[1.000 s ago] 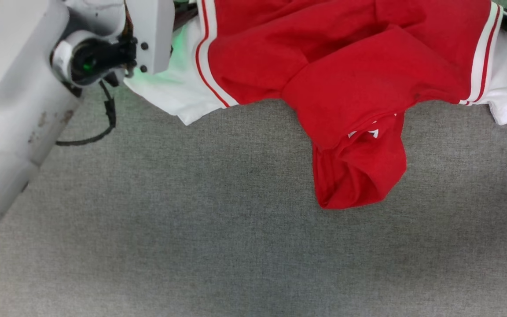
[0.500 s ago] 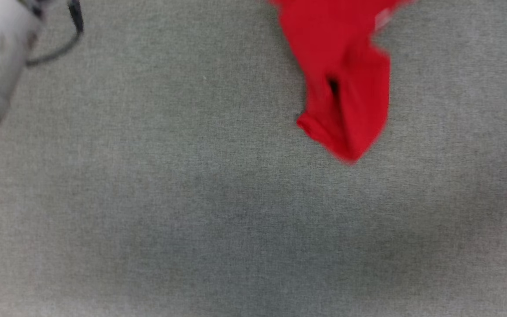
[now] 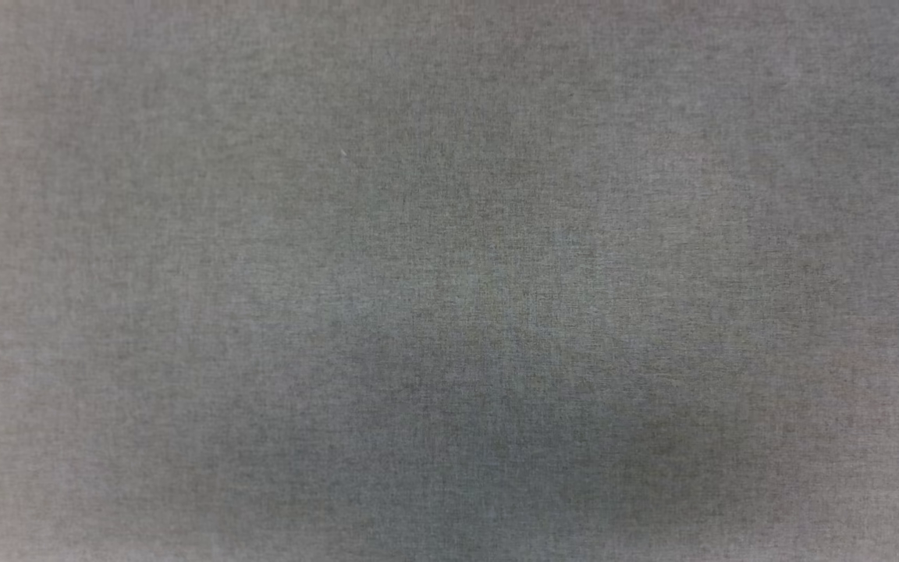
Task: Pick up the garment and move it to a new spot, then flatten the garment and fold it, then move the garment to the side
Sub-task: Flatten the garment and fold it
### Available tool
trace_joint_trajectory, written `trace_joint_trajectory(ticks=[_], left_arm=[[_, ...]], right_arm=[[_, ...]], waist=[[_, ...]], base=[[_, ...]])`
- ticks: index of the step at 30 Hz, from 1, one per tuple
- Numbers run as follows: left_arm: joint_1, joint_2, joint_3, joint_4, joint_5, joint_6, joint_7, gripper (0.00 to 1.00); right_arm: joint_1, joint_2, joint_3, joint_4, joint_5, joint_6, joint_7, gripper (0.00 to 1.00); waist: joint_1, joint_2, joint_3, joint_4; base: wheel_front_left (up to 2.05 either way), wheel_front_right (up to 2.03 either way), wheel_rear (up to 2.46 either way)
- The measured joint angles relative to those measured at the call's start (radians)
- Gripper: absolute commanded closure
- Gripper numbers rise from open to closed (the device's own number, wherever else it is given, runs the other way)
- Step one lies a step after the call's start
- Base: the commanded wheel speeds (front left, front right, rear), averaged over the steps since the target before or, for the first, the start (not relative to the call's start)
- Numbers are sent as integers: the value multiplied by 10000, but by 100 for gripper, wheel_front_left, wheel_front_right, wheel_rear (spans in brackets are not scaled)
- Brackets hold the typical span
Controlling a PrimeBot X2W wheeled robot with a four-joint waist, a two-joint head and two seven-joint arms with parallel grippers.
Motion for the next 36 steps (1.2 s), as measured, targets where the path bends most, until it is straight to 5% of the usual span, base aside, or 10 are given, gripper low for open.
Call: trace_joint_trajectory(ticks=[7, 19, 36], left_arm=[[3300, 213, -844, -1384, -708, -86, 75, 100], [8436, 3317, -3058, -6569, -2621, -86, 138, 100], [11508, 5706, -4591, -9097, -2564, -86, 0, 100]], right_arm=[[2599, -370, 915, -913, 291, -2, -253, 100], [7122, -2832, 2052, -5329, 1703, -6, 267, 100], [13252, -5446, 512, -11066, 3404, -8, 3310, 100]], waist=[[0, 0, -286, 2], [-1, 0, -835, -96], [0, 0, -1428, -11]], base=[[0, 0, 0], [0, 0, 0], [0, 0, 0]])
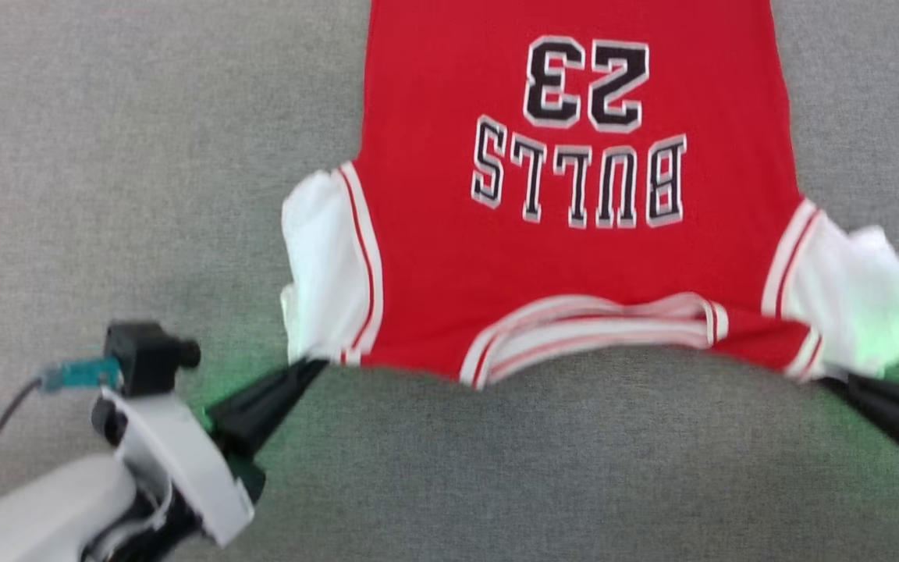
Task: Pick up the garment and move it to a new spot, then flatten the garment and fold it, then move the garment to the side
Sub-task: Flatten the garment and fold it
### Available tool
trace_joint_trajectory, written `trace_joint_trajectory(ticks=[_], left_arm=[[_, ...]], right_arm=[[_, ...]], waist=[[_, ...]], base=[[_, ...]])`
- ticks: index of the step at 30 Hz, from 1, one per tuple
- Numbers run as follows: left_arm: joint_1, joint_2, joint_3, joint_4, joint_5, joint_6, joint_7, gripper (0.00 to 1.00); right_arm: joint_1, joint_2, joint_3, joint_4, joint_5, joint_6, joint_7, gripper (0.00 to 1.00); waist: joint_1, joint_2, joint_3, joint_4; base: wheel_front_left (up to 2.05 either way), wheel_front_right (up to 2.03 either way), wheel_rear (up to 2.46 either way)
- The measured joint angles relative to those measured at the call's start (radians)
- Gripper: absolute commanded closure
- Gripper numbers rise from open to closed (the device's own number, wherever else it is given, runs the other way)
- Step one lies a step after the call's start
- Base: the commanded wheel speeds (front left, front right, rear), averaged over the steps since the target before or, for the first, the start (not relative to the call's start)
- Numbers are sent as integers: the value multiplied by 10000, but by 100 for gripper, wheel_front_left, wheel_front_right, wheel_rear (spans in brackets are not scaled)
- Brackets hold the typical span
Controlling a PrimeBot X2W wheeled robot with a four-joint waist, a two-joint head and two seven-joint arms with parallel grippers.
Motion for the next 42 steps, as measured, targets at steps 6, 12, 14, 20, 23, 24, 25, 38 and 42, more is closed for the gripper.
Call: trace_joint_trajectory(ticks=[6, 12, 14, 20, 23, 24, 25, 38, 42], left_arm=[[1086, 732, -407, -734, -368, 140, 167, 100], [1685, 1172, -489, -1685, -552, 585, 188, 100], [1690, 1141, -443, -1822, -545, 637, 155, 100], [1582, 642, -468, -1628, -355, 752, 301, 100], [1441, 245, -506, -1302, -293, 752, 502, 100], [1397, 94, -514, -1152, -297, 750, 543, 100], [1326, -46, -533, -995, -291, 736, 648, 100], [1209, -658, -623, 79, 29, 428, 826, 100], [1263, -637, -617, -35, 109, 443, 744, 100]], right_arm=[[1658, -341, -685, -1076, 4, 0, 709, 100], [2967, -483, -1670, -1597, 73, 2, 989, 100], [3234, -412, -2029, -1632, -130, 2, 1091, 100], [3707, 117, -2846, -1662, -1118, 2, 1708, 100], [3741, 470, -3057, -1638, -1732, 2, 2048, 100], [3744, 610, -3106, -1607, -1891, 2, 2144, 100], [3744, 748, -3129, -1588, -2071, 2, 2228, 100], [4196, 982, -4314, -2717, -1434, 0, 2449, 0], [4337, -117, -5486, -3630, -324, 0, 2840, 0]], waist=[[0, 0, 33, 18], [0, 0, 132, 55], [0, 0, 151, 92], [0, 0, 172, 130], [0, 0, 204, 118], [0, 0, 213, 115], [0, 0, 222, 109], [0, 0, 182, -185], [0, 0, 107, -188]], base=[[0, 0, 0], [0, 0, 0], [0, 0, 0], [0, 0, 0], [0, 0, 0], [0, 0, 0], [0, 0, 0], [0, 0, 0], [0, 0, 0]])
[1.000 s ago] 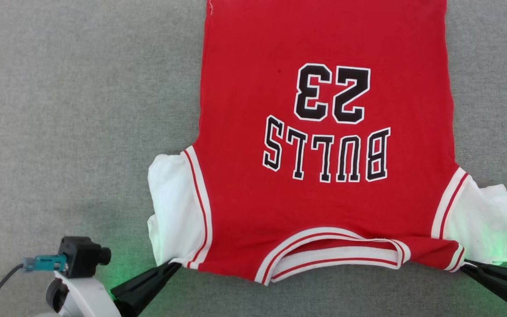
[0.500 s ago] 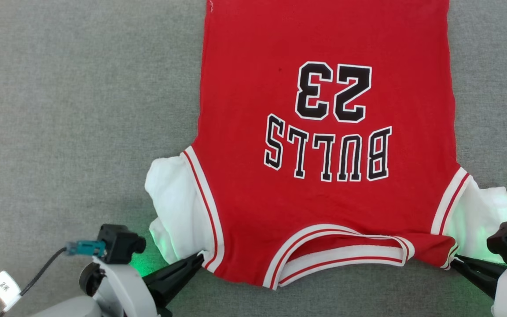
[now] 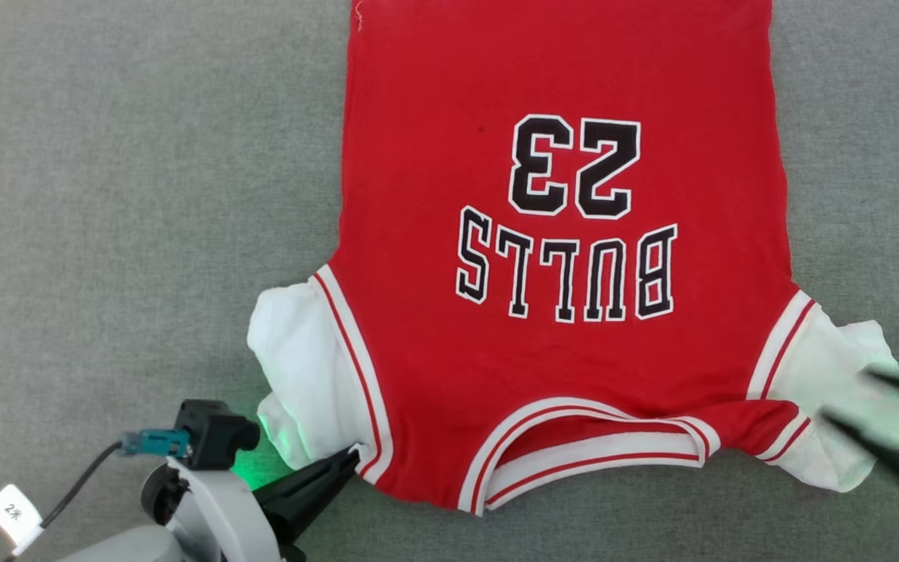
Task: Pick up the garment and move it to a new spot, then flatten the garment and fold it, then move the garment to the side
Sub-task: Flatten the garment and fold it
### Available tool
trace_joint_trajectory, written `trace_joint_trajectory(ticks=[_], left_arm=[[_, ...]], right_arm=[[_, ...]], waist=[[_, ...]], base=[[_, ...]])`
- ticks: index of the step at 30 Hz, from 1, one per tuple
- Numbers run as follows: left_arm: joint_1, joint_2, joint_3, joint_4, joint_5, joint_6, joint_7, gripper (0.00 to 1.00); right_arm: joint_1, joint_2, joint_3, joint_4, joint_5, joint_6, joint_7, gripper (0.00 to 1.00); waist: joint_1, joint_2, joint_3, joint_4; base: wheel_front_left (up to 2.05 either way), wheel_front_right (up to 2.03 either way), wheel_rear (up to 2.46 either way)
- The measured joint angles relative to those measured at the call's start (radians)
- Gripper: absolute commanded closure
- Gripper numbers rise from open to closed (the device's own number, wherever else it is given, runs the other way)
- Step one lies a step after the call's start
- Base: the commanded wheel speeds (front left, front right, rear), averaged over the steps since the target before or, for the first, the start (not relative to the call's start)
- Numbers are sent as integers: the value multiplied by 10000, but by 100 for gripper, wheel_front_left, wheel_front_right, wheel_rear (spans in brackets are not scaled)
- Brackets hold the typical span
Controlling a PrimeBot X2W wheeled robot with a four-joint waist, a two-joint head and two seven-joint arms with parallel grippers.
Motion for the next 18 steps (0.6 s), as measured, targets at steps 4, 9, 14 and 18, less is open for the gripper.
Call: trace_joint_trajectory(ticks=[4, 9, 14, 18], left_arm=[[-154, -138, -12, -203, 232, 46, 19, 100], [-590, -608, -46, -343, 612, 40, 184, 100], [-1022, -1162, -81, -171, 890, -113, 360, 100], [-1339, -1546, -113, -40, 1080, -259, 460, 100]], right_arm=[[-449, -685, -1317, -153, 1223, 0, 357, 0], [-2457, -510, -2374, 1570, 1093, -2, 943, 0], [-5414, 961, -1630, 3783, -347, 0, 2309, 0], [-7840, 2046, -905, 5946, -1680, 0, 3193, 0]], waist=[[0, 0, 47, 181], [0, 0, 315, 548], [0, 0, 634, 1111], [0, 0, 950, 1616]], base=[[0, 0, 0], [0, 0, 0], [0, 0, 0], [0, 0, 0]])
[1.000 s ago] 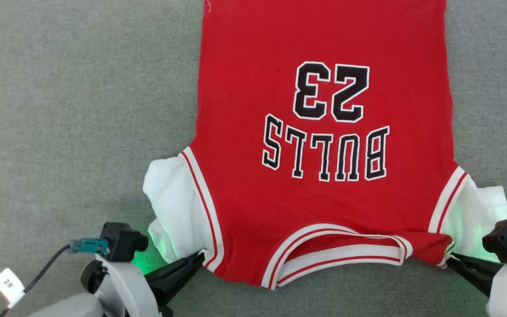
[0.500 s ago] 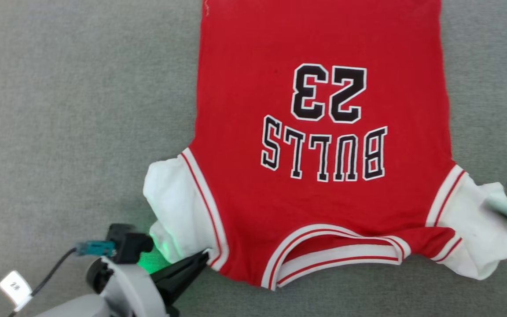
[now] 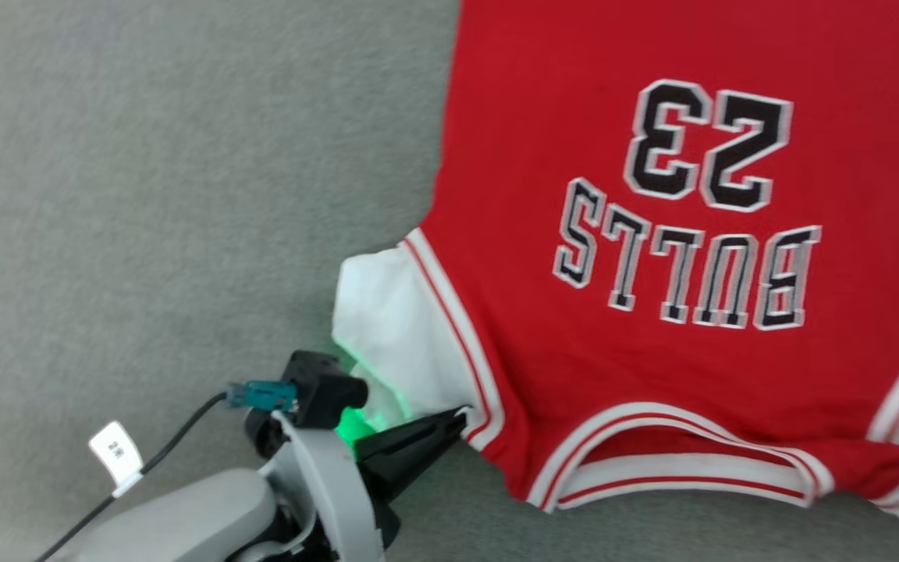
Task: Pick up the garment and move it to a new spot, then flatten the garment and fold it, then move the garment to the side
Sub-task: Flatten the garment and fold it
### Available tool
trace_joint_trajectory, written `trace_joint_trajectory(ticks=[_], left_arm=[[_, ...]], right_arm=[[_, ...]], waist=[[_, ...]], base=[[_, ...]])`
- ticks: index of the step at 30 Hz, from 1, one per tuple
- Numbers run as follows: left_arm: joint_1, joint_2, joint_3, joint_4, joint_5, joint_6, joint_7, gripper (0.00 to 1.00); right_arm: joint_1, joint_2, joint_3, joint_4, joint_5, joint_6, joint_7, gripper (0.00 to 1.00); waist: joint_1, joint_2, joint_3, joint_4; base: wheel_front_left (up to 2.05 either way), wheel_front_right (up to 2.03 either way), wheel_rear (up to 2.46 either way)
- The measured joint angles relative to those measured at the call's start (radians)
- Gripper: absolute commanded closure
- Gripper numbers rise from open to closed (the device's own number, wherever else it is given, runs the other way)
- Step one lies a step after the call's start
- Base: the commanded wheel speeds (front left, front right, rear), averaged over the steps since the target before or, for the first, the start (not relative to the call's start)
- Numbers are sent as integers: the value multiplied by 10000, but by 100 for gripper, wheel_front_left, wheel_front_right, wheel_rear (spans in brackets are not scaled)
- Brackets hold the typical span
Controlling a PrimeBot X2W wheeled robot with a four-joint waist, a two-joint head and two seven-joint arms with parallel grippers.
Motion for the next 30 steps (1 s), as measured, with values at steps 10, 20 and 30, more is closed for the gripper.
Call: trace_joint_trajectory(ticks=[10, 20, 30], left_arm=[[-387, -541, -6, -161, 424, -234, -182, 100], [-649, -629, -6, -614, 708, -328, -295, 100], [-614, -696, 25, -328, 568, -359, -696, 100]], right_arm=[[-3117, 1181, 370, 4042, -1653, 0, 1386, 0], [-4590, 1547, 265, 5542, -2090, -2, 1987, 18], [-4403, 1605, 675, 5567, -1622, -2, 1747, 100]], waist=[[0, 0, 1025, 1084], [0, 0, 1926, 1750], [0, 0, 1666, 1707]], base=[[0, 0, 0], [0, 0, 0], [0, 0, 0]])
